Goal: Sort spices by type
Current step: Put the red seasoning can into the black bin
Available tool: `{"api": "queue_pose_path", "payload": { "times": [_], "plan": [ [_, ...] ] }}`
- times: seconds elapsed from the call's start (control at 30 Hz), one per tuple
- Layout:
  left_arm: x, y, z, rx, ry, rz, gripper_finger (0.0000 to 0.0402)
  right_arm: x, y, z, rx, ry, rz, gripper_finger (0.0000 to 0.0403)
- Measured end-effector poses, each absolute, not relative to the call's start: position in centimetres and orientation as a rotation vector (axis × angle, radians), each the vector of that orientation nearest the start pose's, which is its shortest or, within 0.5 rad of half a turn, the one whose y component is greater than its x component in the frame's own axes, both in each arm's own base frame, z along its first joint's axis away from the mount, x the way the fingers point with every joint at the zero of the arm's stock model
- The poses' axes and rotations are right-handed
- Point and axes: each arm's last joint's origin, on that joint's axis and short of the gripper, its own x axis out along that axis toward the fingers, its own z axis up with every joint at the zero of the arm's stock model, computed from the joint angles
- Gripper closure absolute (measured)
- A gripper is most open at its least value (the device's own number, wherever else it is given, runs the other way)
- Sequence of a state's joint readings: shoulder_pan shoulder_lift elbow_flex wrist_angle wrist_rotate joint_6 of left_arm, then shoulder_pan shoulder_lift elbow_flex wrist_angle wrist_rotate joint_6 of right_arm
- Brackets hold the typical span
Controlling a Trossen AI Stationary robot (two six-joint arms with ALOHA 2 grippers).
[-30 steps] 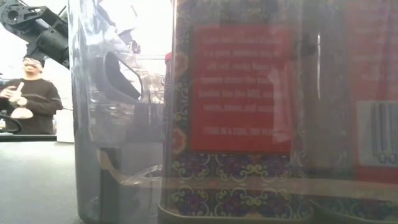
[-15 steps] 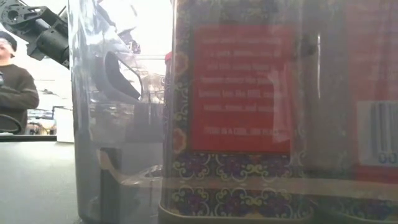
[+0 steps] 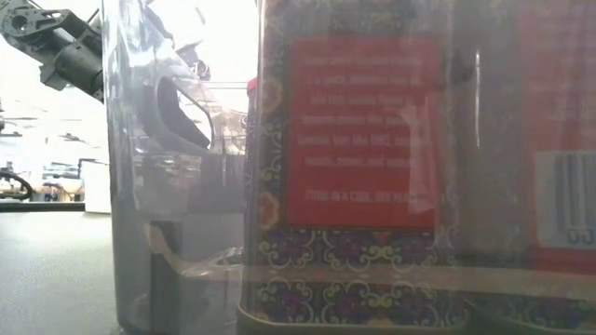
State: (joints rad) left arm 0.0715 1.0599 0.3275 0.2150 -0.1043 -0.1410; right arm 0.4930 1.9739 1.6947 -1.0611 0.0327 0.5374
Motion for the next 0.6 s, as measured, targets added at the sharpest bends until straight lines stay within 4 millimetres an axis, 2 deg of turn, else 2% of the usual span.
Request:
{"api": "queue_pose_path", "payload": {
  "times": [0.13, 0.4, 0.6],
  "plan": [
    [19.64, 1.71, 16.68, -0.129, 0.505, 0.208, 0.0091, 35.04, 18.79, 24.23, 0.117, 1.366, 0.049, 0.0189],
    [19.64, 1.71, 16.68, -0.129, 0.505, 0.208, 0.0091, 35.03, 18.80, 24.26, 0.118, 1.368, 0.055, 0.0138],
    [19.64, 1.71, 16.68, -0.129, 0.505, 0.208, 0.0091, 35.02, 18.82, 24.26, 0.122, 1.371, 0.060, 0.0129]
  ]
}}
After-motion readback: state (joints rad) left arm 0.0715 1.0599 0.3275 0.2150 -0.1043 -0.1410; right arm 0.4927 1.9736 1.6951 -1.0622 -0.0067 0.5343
